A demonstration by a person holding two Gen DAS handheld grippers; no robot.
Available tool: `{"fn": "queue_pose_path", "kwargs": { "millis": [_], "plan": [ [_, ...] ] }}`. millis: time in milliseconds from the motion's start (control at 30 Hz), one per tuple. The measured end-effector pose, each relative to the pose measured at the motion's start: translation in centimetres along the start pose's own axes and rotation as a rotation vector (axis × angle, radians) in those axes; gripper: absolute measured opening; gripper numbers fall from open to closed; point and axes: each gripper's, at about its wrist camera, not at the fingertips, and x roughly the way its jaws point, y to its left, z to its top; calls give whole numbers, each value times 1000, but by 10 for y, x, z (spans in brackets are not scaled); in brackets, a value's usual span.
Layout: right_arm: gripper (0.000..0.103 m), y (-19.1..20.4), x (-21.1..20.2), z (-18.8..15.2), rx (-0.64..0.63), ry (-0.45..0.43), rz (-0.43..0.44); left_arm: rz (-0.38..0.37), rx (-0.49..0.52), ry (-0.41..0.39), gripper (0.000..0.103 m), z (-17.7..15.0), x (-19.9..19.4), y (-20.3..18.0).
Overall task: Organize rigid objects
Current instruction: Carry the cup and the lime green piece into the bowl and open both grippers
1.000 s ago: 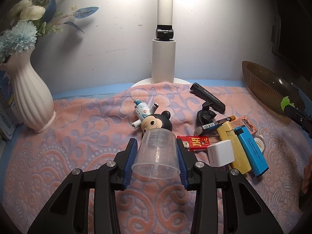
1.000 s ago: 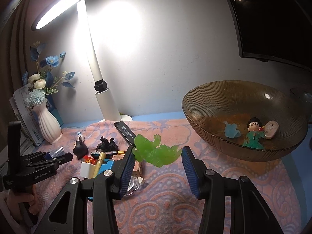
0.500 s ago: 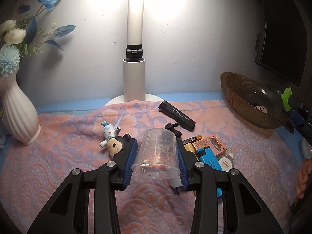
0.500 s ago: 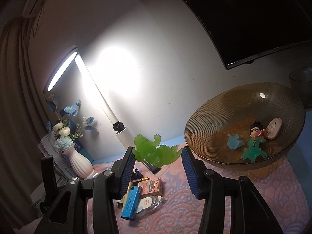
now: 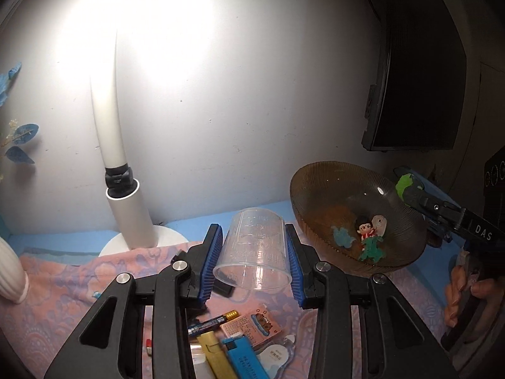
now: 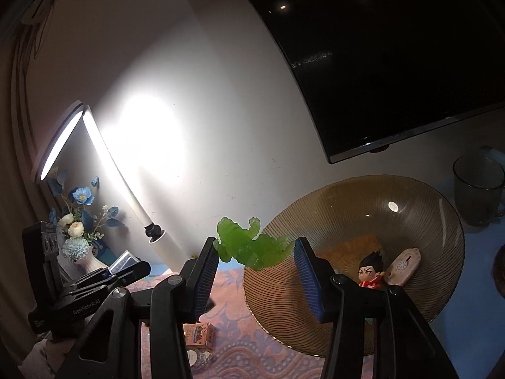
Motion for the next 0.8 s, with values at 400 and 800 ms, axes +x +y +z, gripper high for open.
{"fn": "queue_pose_path", "kwargs": {
  "millis": [400, 800],
  "plan": [
    [66, -65, 24, 20, 134, 126, -89, -166, 83, 90, 71, 29, 87, -112],
    [100, -59, 15, 25, 204, 94, -50, -50, 24, 194, 102, 22, 82, -75]
  ]
}}
